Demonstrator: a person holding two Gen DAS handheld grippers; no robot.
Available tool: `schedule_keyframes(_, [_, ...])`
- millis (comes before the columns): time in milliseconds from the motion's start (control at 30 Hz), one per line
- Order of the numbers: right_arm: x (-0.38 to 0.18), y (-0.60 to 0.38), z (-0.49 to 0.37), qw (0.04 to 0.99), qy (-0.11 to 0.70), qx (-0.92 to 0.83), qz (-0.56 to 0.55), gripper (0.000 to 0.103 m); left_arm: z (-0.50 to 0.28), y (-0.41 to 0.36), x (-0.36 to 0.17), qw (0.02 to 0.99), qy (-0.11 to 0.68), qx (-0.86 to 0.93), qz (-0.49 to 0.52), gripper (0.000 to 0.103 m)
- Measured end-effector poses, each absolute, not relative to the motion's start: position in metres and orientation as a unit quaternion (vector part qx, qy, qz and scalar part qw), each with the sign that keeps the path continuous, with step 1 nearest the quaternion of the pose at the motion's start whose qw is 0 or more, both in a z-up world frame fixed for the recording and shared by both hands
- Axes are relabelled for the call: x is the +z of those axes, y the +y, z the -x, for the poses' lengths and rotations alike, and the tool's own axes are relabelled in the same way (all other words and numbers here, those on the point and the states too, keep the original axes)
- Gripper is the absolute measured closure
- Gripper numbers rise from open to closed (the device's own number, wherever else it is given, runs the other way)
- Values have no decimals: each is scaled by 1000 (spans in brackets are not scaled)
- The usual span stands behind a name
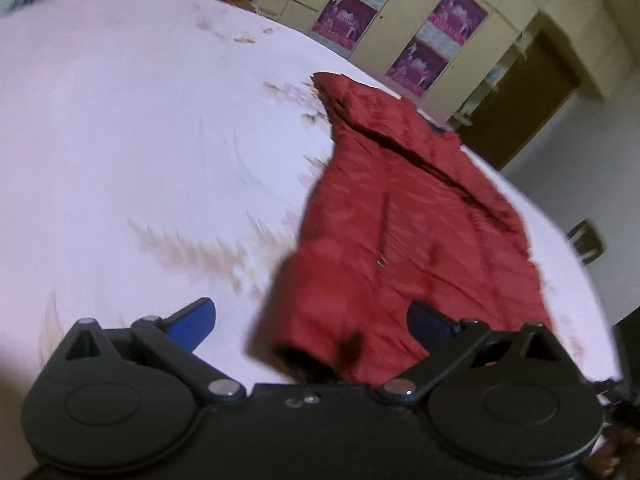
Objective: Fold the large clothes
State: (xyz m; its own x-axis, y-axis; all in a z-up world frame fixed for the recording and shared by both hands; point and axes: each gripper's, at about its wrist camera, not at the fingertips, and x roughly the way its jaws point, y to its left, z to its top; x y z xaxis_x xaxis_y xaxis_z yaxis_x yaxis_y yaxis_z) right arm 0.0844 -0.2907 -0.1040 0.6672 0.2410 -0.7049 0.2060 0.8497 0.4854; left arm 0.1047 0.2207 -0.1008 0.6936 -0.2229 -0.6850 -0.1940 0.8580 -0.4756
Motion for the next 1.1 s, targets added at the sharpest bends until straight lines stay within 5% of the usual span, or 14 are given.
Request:
schedule_keyframes(100, [-105,-291,-73,865,407,32,-293,39,-96,217,-106,873,382,-24,301,7])
schedule_keyframes(233, [-109,-299,-66,849,394,65,-347,39,-109,217,-114,861,377,-46,339,32])
schedule_keyframes(367, [-120,-316,-75,835,375,69,-396,40,-134,215,-118,860,381,-65,333,33])
schedule_keyframes(467, [-119,-314,-89,840,386,102,-368,40,-146,209,-119,860,391,-72,320,46])
schedule_keyframes(533, [-118,-313,-92,841,391,128,-352,40,-150,205,-119,862,401,-71,301,76])
schedule_keyframes(567, [-118,-312,-93,840,394,138,-347,57,-150,204,-120,861,407,-72,295,89])
schedule_keyframes(633, [-122,-313,-95,829,417,148,-343,88,-148,205,-121,862,407,-68,296,92])
schedule_keyframes(700, [-118,-314,-89,836,403,157,-338,95,-143,205,-114,867,395,-66,296,95])
schedule_keyframes(1100, [-5,-317,-134,898,278,185,-286,97,-186,206,-21,919,263,-90,279,97])
